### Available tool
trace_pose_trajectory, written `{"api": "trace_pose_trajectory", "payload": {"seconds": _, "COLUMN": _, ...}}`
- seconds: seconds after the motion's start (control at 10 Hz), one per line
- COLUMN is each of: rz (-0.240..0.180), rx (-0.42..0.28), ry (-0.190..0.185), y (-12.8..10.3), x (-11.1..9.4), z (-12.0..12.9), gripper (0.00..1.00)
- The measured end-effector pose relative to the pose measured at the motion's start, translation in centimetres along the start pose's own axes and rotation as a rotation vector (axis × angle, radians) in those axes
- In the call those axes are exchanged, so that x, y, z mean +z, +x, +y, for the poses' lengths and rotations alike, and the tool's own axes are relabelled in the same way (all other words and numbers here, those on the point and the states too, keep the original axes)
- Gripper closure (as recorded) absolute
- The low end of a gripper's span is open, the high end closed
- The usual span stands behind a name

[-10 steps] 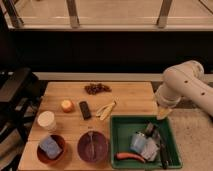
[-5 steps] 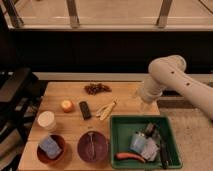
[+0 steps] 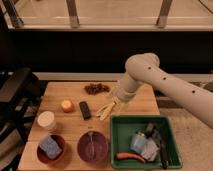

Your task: Wipe red bowl with sponge

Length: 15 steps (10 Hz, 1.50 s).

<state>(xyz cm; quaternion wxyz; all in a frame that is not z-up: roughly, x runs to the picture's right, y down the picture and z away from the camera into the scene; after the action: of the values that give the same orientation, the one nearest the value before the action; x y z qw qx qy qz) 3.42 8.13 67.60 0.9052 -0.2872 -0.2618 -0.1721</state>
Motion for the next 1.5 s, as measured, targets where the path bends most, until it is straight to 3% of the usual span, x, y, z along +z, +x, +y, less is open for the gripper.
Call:
{"api": "trace_pose_trajectory", "payload": {"seconds": 0.3, "rz": 0.007, "rx": -0.091, "ry": 0.009, "y": -4.4, "x": 1.1, "z": 0.7, "gripper": 0.35}}
{"api": "trace_pose_trajectory", "payload": {"seconds": 0.6, "rz": 0.005, "rx": -0.088, "ry": 0.006, "y": -4.4, "x": 1.1, "z": 0.9, "gripper": 0.35}}
{"api": "trace_pose_trajectory", "payload": {"seconds": 0.8, "rz": 0.01, "rx": -0.112, "ry": -0.024, "y": -4.9, "x": 1.9, "z": 0.5, "gripper": 0.35}}
{"api": "trace_pose_trajectory", "payload": {"seconds": 1.2, "rz": -0.029, "rx": -0.201, "ry": -0.084, "y": -10.0, "x": 6.2, "z": -2.6, "gripper": 0.35}}
{"api": "trace_pose_trajectory", "payload": {"seconds": 1.5, "rz": -0.11, "rx": -0.287, "ry": -0.136, "y": -15.7, "x": 10.9, "z": -5.3, "gripper": 0.35}}
